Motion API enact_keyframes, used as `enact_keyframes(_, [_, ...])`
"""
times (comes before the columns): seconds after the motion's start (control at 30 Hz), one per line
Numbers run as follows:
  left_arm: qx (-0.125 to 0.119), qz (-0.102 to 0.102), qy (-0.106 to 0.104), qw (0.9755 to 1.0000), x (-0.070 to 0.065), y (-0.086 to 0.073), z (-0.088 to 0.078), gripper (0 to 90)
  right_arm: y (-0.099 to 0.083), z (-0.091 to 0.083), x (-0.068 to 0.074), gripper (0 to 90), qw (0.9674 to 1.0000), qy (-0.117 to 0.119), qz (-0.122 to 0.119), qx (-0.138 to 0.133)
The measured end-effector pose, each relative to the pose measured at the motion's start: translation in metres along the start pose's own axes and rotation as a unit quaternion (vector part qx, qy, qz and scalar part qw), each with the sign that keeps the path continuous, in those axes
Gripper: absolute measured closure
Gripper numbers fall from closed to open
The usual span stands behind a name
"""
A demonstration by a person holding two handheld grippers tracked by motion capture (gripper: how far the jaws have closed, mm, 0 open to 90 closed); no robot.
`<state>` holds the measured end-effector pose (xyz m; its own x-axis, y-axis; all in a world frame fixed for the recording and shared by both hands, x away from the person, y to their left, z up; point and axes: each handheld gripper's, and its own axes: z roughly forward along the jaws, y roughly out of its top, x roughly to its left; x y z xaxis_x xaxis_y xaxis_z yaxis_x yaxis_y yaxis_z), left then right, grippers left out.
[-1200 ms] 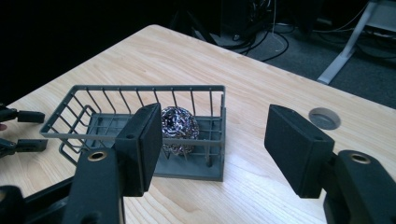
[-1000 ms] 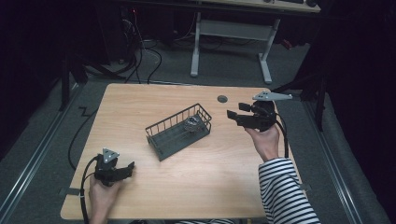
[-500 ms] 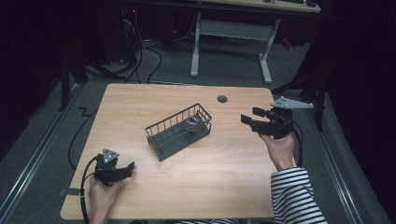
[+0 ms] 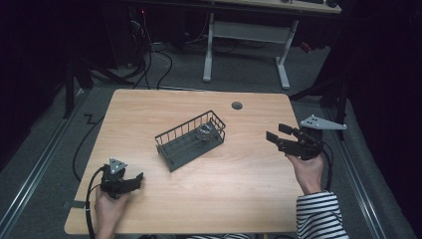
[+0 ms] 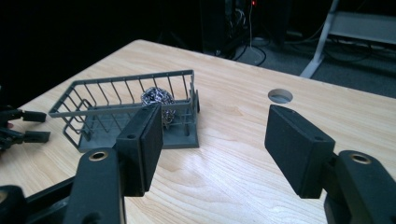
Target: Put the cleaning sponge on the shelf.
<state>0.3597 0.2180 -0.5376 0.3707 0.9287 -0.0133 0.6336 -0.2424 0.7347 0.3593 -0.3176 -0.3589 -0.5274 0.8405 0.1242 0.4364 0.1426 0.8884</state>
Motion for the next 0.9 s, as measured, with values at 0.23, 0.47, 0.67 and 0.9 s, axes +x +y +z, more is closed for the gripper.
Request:
enact_keyframes(0.23, [0.000, 0.000, 0.000, 1.0000, 0.000, 0.000, 0.000, 20.5, -0.018, -0.009, 0.000, 37.5, 0.9999, 0.001, 0.010, -0.007])
enact_keyframes(0.47, [0.000, 0.000, 0.000, 1.0000, 0.000, 0.000, 0.000, 20.4, -0.036, -0.019, -0.003, 37.5, 0.9996, -0.003, 0.027, -0.013])
enact_keyframes(0.67, [0.000, 0.000, 0.000, 1.0000, 0.000, 0.000, 0.000, 20.3, -0.051, -0.024, -0.006, 37.6, 0.9989, -0.004, 0.043, -0.017])
enact_keyframes(0.9, [0.000, 0.000, -0.001, 1.0000, 0.000, 0.000, 0.000, 20.3, -0.070, -0.021, -0.008, 37.6, 0.9983, -0.003, 0.056, -0.014])
